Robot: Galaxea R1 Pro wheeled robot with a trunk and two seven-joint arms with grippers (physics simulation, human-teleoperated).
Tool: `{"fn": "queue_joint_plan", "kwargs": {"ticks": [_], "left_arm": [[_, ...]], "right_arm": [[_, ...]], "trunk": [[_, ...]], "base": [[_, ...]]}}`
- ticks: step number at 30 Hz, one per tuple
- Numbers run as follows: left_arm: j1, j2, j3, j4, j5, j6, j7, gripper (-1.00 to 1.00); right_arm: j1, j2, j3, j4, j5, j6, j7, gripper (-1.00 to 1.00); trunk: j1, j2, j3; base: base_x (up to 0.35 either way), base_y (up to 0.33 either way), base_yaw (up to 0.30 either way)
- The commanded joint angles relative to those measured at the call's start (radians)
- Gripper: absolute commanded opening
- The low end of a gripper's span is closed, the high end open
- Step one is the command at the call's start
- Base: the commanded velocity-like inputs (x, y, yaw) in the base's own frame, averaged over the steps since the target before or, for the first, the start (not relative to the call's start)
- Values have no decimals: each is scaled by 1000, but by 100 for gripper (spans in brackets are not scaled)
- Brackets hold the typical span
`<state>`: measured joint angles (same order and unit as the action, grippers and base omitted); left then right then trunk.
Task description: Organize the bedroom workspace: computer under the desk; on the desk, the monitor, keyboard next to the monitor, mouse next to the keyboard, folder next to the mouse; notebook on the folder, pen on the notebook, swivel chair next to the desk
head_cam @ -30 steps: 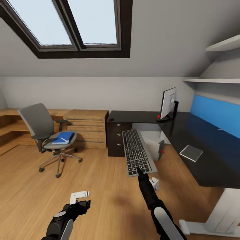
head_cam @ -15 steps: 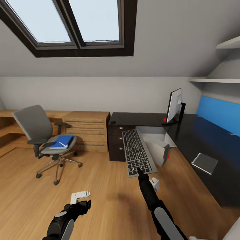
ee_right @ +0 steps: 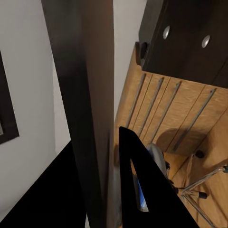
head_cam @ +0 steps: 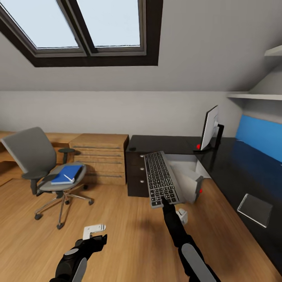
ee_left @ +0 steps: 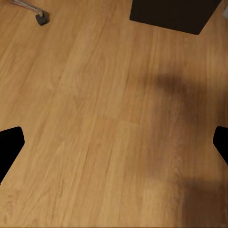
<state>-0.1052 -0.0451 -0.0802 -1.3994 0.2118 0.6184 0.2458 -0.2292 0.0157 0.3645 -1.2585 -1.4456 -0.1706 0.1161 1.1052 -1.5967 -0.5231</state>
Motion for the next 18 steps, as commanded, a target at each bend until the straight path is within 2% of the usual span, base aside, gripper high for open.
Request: {"fn": "queue_joint_plan", "kwargs": {"ticks": [1, 5, 18], "left_arm": [[-1, 0, -1, -1, 11, 3, 9, 100], [-1, 1, 3, -1, 12, 3, 7, 100], [-1, 0, 5, -1, 15, 6, 6, 100]], "right_arm": [[-1, 0, 2, 1, -11, -6, 10, -100], [-1, 0, 2, 1, -12, -6, 10, -100], [-1, 0, 1, 1, -12, -6, 10, -100]], "trunk": [[-4, 7, 2], [-19, 35, 15], [-69, 126, 55]], "base": [[260, 0, 0], [132, 0, 0], [29, 0, 0]]}}
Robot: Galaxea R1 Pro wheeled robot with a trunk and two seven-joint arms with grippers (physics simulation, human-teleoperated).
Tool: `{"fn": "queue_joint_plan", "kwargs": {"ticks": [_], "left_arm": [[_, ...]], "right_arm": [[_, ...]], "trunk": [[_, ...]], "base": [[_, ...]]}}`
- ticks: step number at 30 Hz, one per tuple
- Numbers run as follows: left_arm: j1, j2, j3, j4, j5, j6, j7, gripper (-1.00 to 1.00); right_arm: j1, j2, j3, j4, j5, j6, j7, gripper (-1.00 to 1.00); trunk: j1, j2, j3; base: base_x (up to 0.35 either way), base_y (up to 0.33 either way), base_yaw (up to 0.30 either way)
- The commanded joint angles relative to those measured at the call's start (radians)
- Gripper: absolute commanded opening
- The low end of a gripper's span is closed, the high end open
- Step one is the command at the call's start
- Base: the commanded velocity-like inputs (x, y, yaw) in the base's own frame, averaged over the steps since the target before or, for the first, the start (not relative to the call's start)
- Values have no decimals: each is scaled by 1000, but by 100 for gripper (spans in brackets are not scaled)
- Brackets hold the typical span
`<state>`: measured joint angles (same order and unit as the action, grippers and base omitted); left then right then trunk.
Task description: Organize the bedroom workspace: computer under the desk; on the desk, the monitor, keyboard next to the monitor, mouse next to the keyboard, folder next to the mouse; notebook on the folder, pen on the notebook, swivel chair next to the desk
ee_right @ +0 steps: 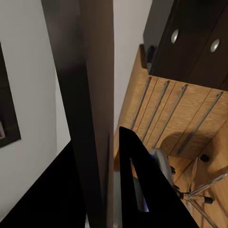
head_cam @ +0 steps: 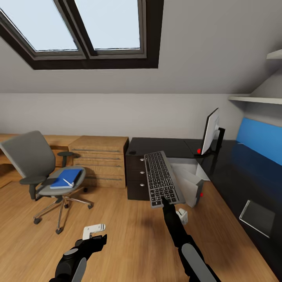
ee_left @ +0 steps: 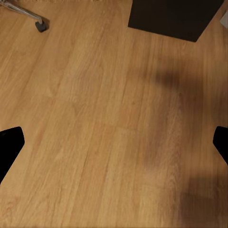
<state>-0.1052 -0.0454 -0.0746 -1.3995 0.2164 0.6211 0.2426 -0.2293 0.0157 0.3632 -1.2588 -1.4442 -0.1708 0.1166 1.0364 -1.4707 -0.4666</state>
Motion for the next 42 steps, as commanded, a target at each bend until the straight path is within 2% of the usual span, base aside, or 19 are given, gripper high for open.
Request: {"fn": "queue_joint_plan", "kwargs": {"ticks": [1, 22, 42], "left_arm": [[-1, 0, -1, -1, 11, 3, 9, 100], [-1, 1, 2, -1, 11, 3, 9, 100], [-1, 0, -4, -2, 9, 1, 9, 100]], "right_arm": [[-1, 0, 2, 1, -13, -6, 9, -100], [-1, 0, 2, 1, -13, -6, 9, -100], [-1, 0, -6, 41, -13, -4, 9, -100]], "trunk": [[-4, 7, 2], [-84, 154, 68], [-84, 154, 68]], "base": [[163, 0, 0], [318, 0, 0], [200, 44, 0]]}}
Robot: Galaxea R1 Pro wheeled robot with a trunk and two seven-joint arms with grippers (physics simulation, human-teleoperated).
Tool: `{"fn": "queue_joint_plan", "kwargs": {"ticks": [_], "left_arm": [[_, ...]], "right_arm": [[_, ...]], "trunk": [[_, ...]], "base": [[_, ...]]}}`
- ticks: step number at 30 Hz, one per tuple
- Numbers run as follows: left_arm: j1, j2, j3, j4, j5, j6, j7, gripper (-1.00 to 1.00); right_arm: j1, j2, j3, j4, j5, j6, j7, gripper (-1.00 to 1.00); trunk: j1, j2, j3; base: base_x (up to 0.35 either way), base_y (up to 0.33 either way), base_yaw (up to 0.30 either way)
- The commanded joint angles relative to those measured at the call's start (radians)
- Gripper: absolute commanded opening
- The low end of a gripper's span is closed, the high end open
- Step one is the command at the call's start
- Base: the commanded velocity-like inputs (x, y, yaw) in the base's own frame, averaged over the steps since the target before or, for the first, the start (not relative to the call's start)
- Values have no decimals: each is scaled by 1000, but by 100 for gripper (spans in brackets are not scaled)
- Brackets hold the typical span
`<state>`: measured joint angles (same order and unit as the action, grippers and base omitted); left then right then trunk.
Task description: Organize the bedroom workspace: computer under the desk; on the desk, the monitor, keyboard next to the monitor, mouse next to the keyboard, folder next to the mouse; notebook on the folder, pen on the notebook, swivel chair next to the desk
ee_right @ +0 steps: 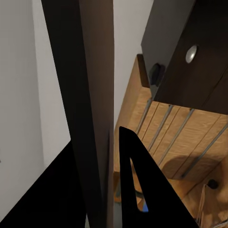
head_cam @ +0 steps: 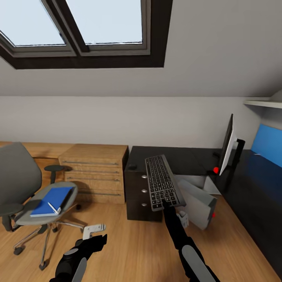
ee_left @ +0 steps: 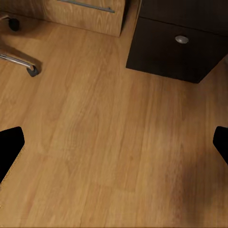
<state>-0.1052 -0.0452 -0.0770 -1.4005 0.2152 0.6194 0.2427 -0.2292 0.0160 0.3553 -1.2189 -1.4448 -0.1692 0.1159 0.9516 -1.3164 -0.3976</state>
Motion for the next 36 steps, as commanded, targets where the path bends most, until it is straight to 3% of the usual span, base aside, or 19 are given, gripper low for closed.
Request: {"fn": "queue_joint_plan", "kwargs": {"ticks": [1, 13, 32, 36], "left_arm": [[-1, 0, -1, -1, 10, 3, 9, 100], [-1, -1, -2, -1, 10, 2, 9, 100], [-1, -1, -3, -2, 10, 2, 9, 100], [-1, -1, -3, -2, 10, 2, 10, 100]], "right_arm": [[-1, 0, 2, 1, -12, -6, 9, -100], [-1, 1, 2, -2, -16, -6, 12, -100], [-1, 7, -49, 10, -19, -8, 8, -100], [-1, 8, -88, 49, -39, -10, 5, -100]], "trunk": [[1, -1, -1], [1, -1, -1], [1, -1, -1], [1, -1, -1]], "base": [[295, 127, 0], [303, 122, 0], [318, 20, 0], [320, 0, 0]]}}
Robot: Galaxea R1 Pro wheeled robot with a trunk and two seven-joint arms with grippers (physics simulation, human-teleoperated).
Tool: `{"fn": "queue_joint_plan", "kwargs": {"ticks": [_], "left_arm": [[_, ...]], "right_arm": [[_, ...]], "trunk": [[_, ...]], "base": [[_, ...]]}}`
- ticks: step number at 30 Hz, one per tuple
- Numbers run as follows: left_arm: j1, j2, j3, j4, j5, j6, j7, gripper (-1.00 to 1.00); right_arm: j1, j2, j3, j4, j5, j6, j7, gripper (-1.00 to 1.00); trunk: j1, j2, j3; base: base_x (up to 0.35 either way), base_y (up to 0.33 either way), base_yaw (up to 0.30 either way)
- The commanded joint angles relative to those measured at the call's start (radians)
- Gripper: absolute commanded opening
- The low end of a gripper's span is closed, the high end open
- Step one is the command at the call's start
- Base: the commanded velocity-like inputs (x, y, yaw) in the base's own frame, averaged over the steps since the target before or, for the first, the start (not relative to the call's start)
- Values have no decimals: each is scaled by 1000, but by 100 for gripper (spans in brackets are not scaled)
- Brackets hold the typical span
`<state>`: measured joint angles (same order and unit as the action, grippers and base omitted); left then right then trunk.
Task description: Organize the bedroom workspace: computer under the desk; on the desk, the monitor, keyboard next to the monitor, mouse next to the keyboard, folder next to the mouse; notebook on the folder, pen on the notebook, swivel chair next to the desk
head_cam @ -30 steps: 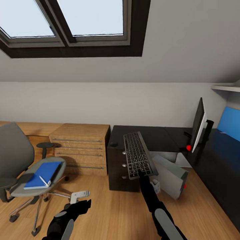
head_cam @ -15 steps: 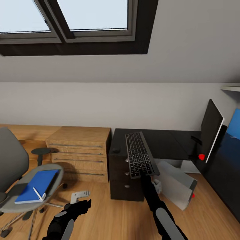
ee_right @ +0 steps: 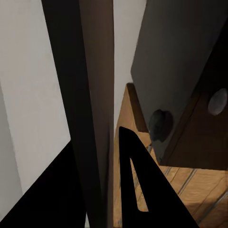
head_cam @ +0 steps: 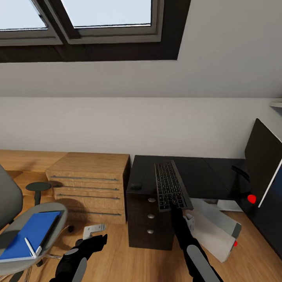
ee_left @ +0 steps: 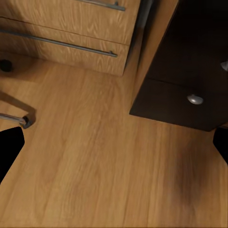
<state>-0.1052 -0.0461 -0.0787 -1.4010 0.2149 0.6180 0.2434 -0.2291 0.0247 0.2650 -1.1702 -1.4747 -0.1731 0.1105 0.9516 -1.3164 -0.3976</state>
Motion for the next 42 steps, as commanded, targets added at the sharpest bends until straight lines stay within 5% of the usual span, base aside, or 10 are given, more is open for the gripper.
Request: {"fn": "queue_joint_plan", "kwargs": {"ticks": [1, 6, 10, 22, 42], "left_arm": [[-1, 0, -1, -1, 11, 3, 9, 100], [-1, 2, -1, -20, 11, 3, 7, 100], [-2, 3, 0, -59, 12, 6, 6, 100], [-2, 0, -2, -110, 14, 15, 3, 100], [-2, -1, 0, -137, 15, 16, 8, 100]], "right_arm": [[-1, 0, -3, 10, -27, -6, 10, -100], [-1, 5, -12, 26, -111, -8, 14, -100], [-1, 14, -10, 29, -128, -9, 16, -100], [-1, 15, -7, 29, -130, -10, 23, -100], [-1, 14, -8, 29, -127, -10, 23, -100]], "trunk": [[1, -1, -1], [1, -1, -1], [1, -1, -1], [1, -1, -1], [77, -141, -64]], "base": [[320, 0, 0], [320, 0, 0], [320, 22, 0], [175, 114, 0], [-61, 1, 0]]}}
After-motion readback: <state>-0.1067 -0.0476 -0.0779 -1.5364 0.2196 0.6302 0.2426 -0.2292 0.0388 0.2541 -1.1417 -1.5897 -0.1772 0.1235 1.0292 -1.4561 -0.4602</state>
